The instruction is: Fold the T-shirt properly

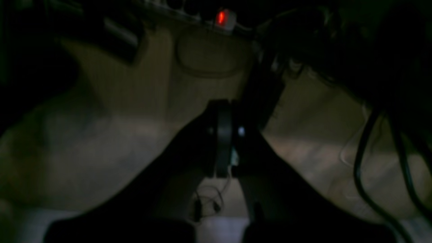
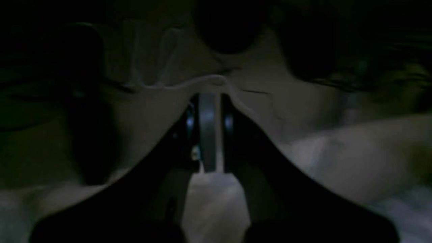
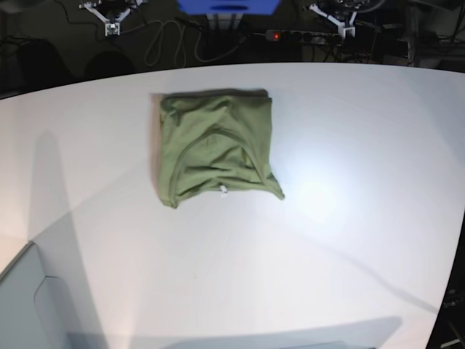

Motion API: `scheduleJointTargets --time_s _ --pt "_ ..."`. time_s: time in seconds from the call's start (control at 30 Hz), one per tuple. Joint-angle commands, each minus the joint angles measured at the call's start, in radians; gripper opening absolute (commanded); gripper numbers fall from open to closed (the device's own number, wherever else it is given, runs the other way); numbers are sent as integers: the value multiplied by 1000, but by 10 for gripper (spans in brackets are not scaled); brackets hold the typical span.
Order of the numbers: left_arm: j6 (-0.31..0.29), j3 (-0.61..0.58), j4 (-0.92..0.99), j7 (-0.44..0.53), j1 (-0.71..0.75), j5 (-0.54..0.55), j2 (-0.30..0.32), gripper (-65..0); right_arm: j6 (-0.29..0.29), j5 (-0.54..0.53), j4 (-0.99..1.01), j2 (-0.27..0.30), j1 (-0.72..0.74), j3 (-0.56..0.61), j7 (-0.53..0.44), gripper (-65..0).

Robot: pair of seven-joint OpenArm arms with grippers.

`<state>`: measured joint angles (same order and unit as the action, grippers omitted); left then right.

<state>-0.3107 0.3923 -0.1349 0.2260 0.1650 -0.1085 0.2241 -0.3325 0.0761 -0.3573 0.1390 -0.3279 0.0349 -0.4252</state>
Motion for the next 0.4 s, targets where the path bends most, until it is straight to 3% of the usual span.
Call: scheduleJointTargets --time_s 0.0,0.1,0.37 --pt "17 -43 -6 5 -2 0 7 -650 -41 1 27 -6 13 13 -18 -648" --pt "64 -134 -25 -29 -11 10 -1 -650 -61 0 105 -39 59 30 -18 -648" --pt "80 -146 -67 -44 -9 -1 -42 -650 -64 1 128 -105 77 36 -19 -648"
